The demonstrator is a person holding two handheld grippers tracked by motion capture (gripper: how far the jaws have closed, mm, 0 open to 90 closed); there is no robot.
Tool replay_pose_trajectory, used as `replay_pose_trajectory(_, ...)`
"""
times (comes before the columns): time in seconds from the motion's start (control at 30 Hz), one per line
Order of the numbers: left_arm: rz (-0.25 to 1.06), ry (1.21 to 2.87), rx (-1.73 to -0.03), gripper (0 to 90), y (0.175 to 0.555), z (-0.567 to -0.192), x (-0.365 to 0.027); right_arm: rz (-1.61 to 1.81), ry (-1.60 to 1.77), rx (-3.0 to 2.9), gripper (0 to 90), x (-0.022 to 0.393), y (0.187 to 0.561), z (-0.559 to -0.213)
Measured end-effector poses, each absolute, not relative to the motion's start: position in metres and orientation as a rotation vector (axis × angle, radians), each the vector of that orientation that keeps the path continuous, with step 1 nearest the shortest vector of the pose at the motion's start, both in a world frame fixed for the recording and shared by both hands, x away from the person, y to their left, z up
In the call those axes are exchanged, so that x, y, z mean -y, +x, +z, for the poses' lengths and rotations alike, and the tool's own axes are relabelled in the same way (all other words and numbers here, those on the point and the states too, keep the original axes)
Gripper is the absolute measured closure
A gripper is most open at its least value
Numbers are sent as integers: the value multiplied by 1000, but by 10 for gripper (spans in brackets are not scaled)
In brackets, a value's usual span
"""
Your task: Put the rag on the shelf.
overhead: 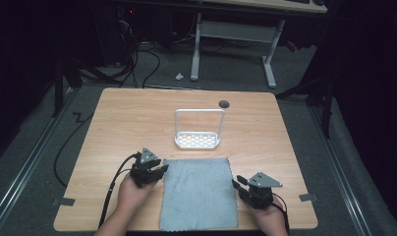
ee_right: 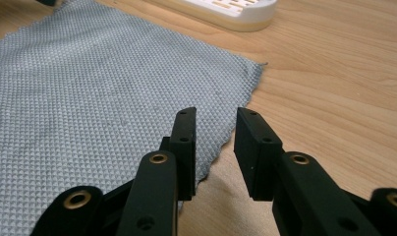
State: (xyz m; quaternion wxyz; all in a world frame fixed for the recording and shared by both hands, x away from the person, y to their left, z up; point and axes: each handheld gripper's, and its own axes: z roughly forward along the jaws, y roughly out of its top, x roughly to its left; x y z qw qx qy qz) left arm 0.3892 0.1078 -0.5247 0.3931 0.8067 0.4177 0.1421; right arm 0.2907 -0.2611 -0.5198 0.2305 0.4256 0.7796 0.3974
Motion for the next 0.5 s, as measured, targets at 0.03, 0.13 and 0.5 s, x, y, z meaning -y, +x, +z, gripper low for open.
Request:
replay_pose_trajectory(0.03, 350, 2037, -1072, 597, 392, -525, -107, 1096, 1176, -2137, 753, 260, 291, -519)
replay_pose_trajectory(0.13, 330, 2022, -1097, 635, 396, -527, -103, 1126, 1189, -2117, 759, 256, 297, -512)
replay_pose_trajectory(0.5, 251, 1989, -1082, 784, 400, -535, -100, 983, 1397, -2167, 677, 249, 379, -526)
